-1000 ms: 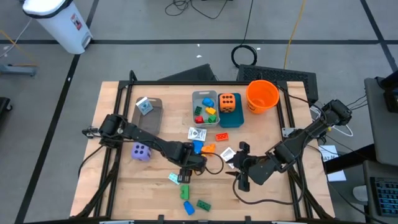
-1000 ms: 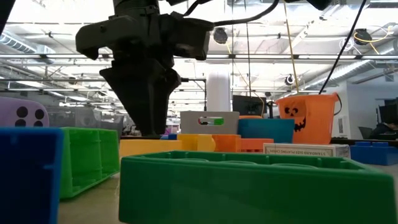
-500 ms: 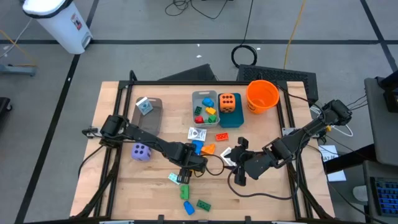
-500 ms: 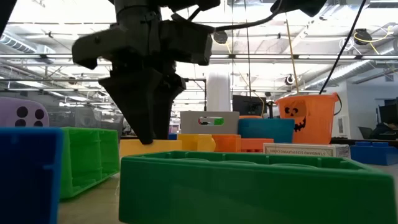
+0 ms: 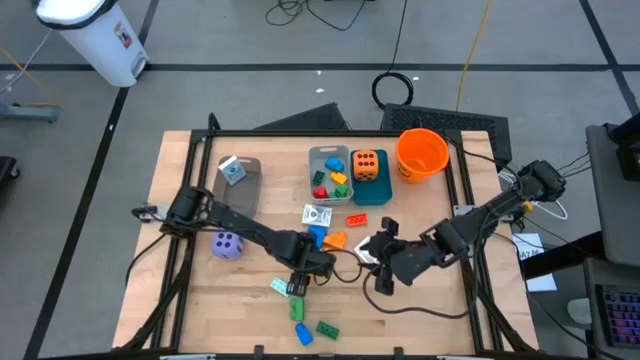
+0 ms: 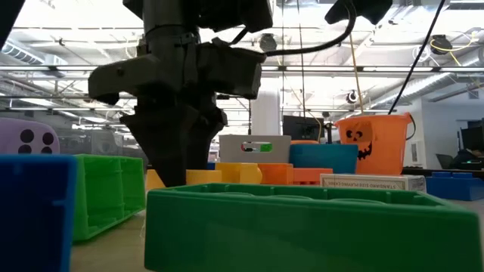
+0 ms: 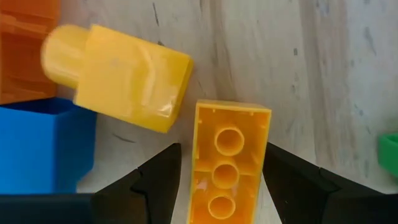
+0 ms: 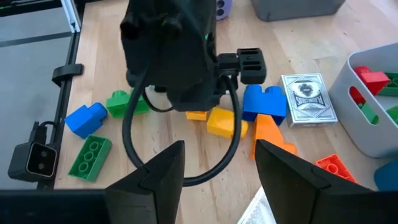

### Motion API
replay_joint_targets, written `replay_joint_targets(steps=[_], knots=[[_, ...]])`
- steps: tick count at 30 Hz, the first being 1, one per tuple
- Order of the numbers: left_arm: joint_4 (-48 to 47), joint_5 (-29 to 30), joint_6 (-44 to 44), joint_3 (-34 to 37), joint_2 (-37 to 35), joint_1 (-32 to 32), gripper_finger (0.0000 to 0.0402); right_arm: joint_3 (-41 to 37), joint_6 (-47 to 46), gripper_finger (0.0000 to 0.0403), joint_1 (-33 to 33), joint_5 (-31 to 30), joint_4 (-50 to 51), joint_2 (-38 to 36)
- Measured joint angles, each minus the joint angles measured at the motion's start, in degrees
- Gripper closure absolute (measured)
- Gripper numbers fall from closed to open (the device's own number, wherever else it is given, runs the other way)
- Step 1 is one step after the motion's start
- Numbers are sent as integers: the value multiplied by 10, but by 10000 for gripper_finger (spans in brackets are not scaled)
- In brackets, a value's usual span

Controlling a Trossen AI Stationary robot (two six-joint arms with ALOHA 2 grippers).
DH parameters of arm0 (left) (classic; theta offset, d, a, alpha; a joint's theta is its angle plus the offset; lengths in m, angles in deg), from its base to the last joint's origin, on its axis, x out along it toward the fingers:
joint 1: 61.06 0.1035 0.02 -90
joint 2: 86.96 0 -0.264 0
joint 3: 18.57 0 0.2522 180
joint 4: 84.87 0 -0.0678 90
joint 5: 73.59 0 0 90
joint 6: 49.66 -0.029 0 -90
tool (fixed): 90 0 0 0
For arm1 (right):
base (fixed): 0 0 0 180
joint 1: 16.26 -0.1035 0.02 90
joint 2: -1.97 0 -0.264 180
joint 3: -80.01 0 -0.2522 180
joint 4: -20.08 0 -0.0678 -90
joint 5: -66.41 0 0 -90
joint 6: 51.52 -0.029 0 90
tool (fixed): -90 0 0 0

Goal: Pick & Place Toys
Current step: Put the yellow game piece into the gray bin

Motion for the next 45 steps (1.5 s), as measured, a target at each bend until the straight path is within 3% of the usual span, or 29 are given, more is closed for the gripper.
replay_joint_targets(steps=[4,11,18,25,33,45], knots=[[0,1,7,0,-1,0,182,0,0,216,8,0,0,0],[1,4,26,0,-1,1,254,0,0,216,19,0,0,0],[-3,31,88,0,-1,16,254,0,-4,216,33,0,-22,0],[-55,34,71,0,-14,41,246,0,-3,216,54,1,-83,-2],[-90,38,26,1,-99,49,251,0,-19,216,104,2,-147,-9],[-113,178,13,1,-294,49,248,1,-114,216,153,30,-307,-9]])
